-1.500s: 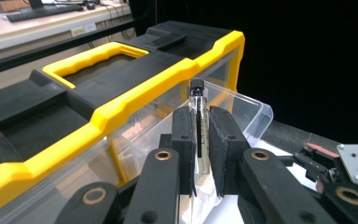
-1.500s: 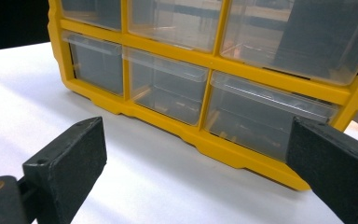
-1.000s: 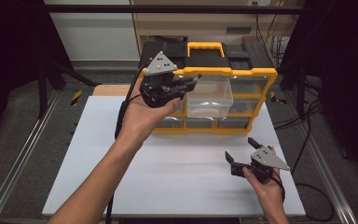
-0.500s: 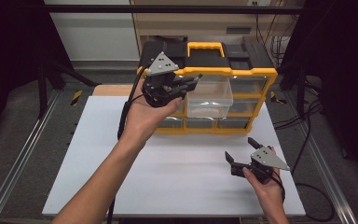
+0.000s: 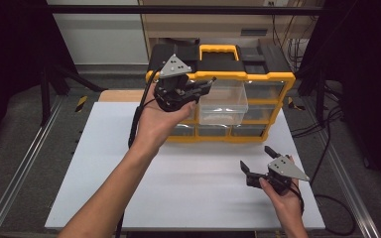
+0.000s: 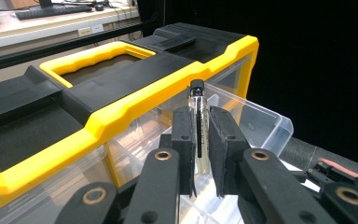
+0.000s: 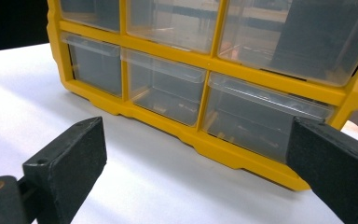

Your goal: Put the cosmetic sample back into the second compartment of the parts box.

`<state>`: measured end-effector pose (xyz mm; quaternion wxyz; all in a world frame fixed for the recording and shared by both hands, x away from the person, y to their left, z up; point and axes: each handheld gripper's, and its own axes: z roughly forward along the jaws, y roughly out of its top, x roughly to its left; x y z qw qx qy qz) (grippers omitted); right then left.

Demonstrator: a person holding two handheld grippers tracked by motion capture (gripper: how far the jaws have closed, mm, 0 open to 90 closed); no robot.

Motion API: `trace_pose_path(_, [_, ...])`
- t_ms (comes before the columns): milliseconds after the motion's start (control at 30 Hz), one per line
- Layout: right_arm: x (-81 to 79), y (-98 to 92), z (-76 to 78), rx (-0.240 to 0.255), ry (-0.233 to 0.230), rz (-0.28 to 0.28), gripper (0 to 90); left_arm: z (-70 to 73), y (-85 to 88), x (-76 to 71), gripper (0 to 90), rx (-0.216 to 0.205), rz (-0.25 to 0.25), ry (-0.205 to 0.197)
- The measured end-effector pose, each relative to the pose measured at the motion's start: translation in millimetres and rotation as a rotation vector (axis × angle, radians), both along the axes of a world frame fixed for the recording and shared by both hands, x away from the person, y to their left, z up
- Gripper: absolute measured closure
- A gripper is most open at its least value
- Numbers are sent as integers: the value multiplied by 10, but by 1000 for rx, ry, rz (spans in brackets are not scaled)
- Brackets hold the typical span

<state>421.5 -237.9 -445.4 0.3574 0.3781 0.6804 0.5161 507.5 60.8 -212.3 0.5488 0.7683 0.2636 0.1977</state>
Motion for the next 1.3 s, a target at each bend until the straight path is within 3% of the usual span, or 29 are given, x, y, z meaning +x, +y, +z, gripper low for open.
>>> trace_pose_path(533, [-2, 3, 0, 2, 2, 3, 54, -77, -100, 41, 799, 20, 9, -1])
trace_pose_path(600, [-2, 2, 0, 2, 2, 3, 54, -83, -116, 35, 720, 11, 18, -15])
trace_pose_path(733, [-2, -2, 1, 0, -1, 3, 54, -76, -117, -13, 670, -5, 23, -45])
trace_pose_path(1000, [-5, 8, 2, 2, 2, 4, 54, -94, -93, -166, 460, 17, 40, -113])
trace_pose_path(1300, [-1, 7, -2, -1, 1, 2, 53, -147, -40, -253, 267, 17, 44, -126])
